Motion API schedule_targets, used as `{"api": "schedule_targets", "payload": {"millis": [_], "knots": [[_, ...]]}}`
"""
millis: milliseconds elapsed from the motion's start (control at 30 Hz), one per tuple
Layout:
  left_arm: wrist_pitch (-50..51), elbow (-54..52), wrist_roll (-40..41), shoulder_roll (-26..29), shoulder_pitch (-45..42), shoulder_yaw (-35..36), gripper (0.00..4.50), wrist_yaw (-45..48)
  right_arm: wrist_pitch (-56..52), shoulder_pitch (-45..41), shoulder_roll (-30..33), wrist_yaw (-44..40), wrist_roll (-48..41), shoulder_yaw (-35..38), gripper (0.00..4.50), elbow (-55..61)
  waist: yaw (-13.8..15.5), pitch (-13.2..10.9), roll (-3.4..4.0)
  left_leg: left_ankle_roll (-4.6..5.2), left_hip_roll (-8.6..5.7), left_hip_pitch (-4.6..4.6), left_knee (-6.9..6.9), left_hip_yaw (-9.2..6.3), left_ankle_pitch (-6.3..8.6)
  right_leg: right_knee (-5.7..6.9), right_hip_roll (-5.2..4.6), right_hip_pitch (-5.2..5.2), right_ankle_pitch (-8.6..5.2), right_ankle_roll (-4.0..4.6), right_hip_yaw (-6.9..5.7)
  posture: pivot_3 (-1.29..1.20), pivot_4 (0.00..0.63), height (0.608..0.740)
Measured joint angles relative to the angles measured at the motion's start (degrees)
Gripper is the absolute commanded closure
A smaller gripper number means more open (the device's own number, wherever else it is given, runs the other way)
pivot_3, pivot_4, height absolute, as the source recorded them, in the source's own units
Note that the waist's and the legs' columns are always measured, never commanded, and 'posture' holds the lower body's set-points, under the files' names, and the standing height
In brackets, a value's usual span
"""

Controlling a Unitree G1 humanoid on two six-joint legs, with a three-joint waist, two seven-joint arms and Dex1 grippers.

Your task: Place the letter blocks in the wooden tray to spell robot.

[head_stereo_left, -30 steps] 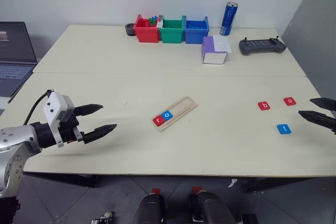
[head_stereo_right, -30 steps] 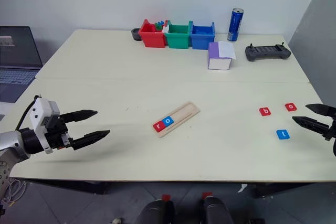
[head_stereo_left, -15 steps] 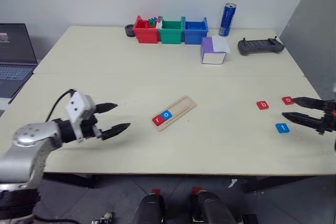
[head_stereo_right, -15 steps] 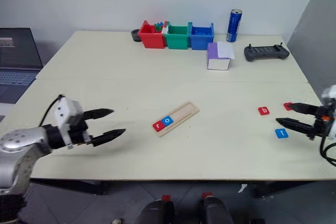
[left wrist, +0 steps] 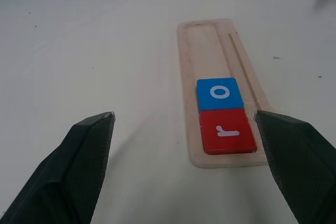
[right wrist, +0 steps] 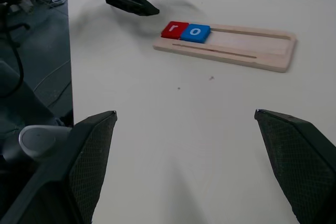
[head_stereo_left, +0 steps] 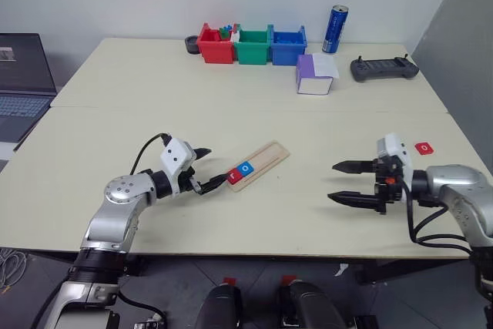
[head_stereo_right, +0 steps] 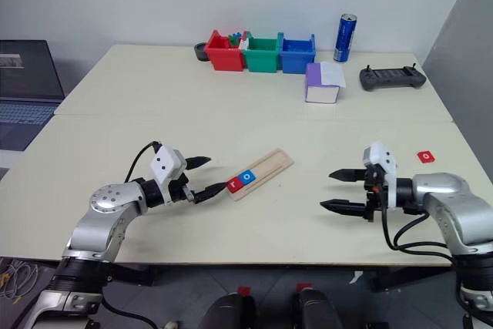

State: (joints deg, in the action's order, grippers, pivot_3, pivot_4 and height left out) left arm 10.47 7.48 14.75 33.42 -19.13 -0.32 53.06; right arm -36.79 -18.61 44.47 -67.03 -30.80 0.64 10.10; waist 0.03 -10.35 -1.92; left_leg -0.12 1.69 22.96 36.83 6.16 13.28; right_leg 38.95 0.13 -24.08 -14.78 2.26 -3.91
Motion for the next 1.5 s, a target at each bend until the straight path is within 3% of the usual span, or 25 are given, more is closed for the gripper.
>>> {"api": "schedule_targets", "payload": {"millis": [667, 1433, 1500], "knots": [[-0.5, 8.8, -3.3, -5.7, -5.0, -5.3, 0.00, 0.8, -1.9, -0.2, -2.3, 3.4, 0.0, -2.0, 0.02, 1.6, -0.1, 0.0, -0.02, 0.05, -0.01, 0.01, 0.08, 0.00, 0.03, 0.03, 0.00, 0.02, 0.03, -0.05, 0.01, 0.00, 0.150, 0.740], [-0.8, 10.4, -4.9, -6.9, -5.2, -5.6, 0.00, 0.0, -1.3, -0.5, -3.0, 4.4, 0.5, -2.1, 0.02, 1.4, -0.1, 0.0, -0.03, 0.06, 0.00, -0.01, 0.08, 0.00, 0.03, 0.03, 0.00, 0.03, 0.03, -0.05, 0.01, 0.00, 0.150, 0.740], [-0.6, 10.3, -4.9, -6.9, -5.2, -5.7, 0.39, 0.2, -1.2, -0.5, -3.0, 4.6, 0.5, -2.2, 0.00, 1.4, -0.1, 0.0, -0.03, 0.06, 0.00, -0.01, 0.08, 0.00, 0.03, 0.03, 0.00, 0.03, 0.03, -0.05, 0.01, 0.00, 0.150, 0.740]]}}
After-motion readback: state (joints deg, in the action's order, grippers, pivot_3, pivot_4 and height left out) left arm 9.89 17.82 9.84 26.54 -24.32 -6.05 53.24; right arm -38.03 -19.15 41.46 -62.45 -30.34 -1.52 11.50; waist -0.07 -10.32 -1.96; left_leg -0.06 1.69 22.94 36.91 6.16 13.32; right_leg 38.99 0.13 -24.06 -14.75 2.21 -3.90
